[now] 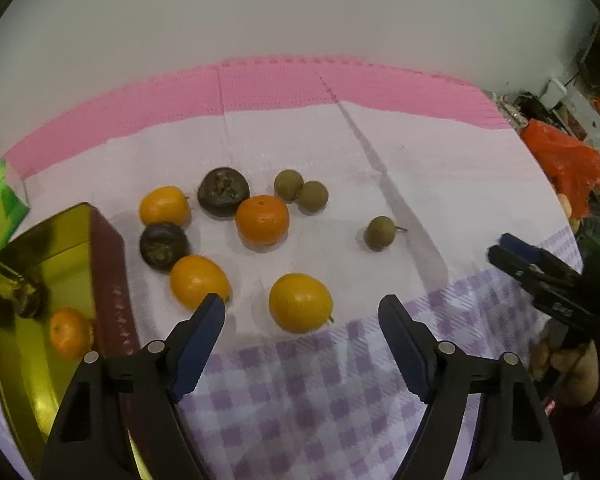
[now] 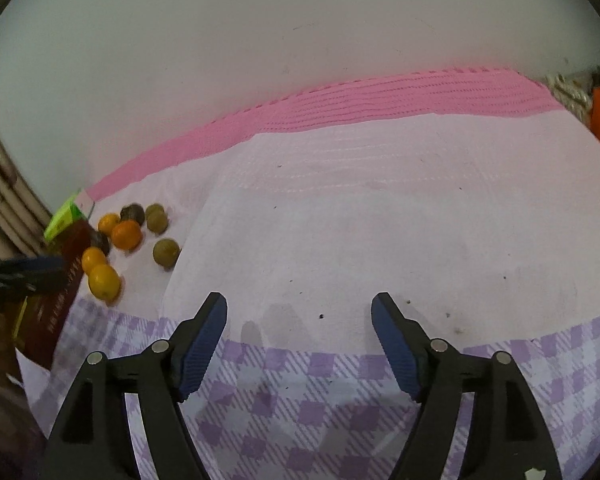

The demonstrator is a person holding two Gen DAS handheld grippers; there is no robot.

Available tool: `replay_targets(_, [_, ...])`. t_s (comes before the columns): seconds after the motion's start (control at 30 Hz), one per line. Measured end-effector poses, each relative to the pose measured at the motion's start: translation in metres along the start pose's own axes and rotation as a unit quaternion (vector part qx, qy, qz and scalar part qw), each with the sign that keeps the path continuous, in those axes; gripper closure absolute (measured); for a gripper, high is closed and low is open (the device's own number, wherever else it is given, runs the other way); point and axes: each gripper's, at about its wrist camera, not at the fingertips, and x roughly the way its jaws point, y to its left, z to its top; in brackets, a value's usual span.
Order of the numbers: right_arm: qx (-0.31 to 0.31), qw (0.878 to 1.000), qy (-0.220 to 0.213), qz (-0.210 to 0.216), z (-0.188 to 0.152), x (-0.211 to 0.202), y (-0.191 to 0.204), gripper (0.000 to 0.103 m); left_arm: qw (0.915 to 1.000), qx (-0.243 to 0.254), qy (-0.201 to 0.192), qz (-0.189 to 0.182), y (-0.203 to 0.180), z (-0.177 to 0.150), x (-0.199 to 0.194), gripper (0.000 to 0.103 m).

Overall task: Organize fruits
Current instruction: 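Reach to the fruit group and grasp a yellow lemon with the left tool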

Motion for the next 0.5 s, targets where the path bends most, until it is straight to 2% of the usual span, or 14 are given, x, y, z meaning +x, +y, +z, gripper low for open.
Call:
replay_targets(0.07, [0.000,1.000,0.000,0.003,0.000,0.000,0.000,0.029,0.9999,-0.003,0.013,-0.005,0.002,0.002,0.012,0.040])
replay_targets(0.13, [-0.001,1.000,0.001,0.006,-0.001,0.001,0.000,0.027,0.9996,-0.003,0.028,-0.007,0.004,0.004,0.024,0.045])
replay_targets(0.2, [-0.001,1.000,0.001,0.011,-0.001,0.001,-0.001,0.026,0.9993,-0.008,0.037,-0.001,0.006,0.004,0.035,0.046])
replay_targets(0.27, [0.002,1.000,0.000,0.015,-0.001,0.001,-0.002,0.026,0.9990,-0.015,0.041,-0.008,0.007,0.003,0.042,0.058])
replay_targets(0.3, [0.004,1.000,0.000,0.017,-0.001,0.001,-0.003,0.025,0.9995,-0.011,0.029,-0.005,0.006,0.003,0.041,0.061])
replay_targets(0.43, [0.004,1.000,0.000,0.020,-0.001,0.001,-0.002,0.024,0.9992,-0.020,0.029,-0.019,0.004,-0.001,0.036,0.062])
replay_targets(0.5, [0.004,1.000,0.000,0.019,-0.001,0.001,-0.002,0.024,0.9995,-0.021,0.019,-0.011,0.002,-0.006,0.029,0.062])
